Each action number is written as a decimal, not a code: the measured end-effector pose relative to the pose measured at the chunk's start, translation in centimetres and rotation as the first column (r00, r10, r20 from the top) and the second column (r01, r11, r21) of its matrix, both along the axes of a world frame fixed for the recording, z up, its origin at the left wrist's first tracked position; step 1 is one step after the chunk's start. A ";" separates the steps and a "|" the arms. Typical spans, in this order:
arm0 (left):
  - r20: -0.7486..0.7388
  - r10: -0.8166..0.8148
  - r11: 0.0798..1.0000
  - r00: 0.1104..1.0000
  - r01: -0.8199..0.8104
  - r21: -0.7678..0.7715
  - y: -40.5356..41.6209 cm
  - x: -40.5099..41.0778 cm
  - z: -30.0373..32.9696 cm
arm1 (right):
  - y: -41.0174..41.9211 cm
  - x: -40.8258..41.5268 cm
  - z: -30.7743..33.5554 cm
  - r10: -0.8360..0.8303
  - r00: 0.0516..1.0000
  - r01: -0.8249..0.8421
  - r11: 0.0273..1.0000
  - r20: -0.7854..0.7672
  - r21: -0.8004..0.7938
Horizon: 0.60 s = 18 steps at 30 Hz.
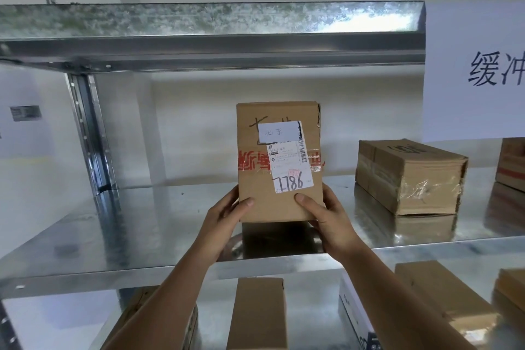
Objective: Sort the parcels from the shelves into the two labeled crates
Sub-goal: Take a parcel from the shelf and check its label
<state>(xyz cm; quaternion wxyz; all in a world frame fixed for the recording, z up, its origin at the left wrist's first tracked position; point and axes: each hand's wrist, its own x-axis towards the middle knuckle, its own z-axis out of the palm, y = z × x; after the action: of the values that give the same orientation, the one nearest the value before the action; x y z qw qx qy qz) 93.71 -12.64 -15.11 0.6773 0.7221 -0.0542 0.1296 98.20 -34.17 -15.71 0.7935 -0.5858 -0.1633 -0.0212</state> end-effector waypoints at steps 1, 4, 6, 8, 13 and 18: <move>-0.006 0.002 1.000 1.000 -0.002 -0.001 0.0 0.0 0.0 | 0.0 0.1 0.0 -0.001 1.000 0.001 1.000 -0.001 -0.004; -0.003 0.001 1.000 1.000 -0.001 0.017 -0.1 -0.1 0.1 | 0.1 0.1 0.0 -0.005 1.000 0.005 1.000 0.000 -0.014; 0.010 -0.005 1.000 1.000 0.005 0.027 0.0 0.0 0.0 | 0.1 0.0 0.0 -0.011 1.000 0.011 1.000 0.007 -0.015; 0.017 -0.013 1.000 1.000 0.013 0.024 0.2 0.0 0.0 | 0.1 0.0 0.0 -0.014 1.000 0.015 1.000 0.018 -0.010; 0.032 -0.010 1.000 0.999 0.010 0.009 0.2 0.3 0.0 | 0.4 -0.3 0.0 -0.011 0.999 0.012 0.999 0.032 -0.035; 0.051 -0.058 0.998 0.997 0.057 0.032 0.5 0.7 -0.3 | 0.9 -0.7 0.3 -0.048 0.998 0.053 0.992 0.041 -0.114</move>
<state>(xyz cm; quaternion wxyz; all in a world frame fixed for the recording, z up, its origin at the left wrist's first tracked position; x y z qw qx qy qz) 94.39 -12.16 -15.43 0.6680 0.7269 -0.0946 0.1281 97.50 -33.29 -15.43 0.7544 -0.6340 -0.1646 -0.0431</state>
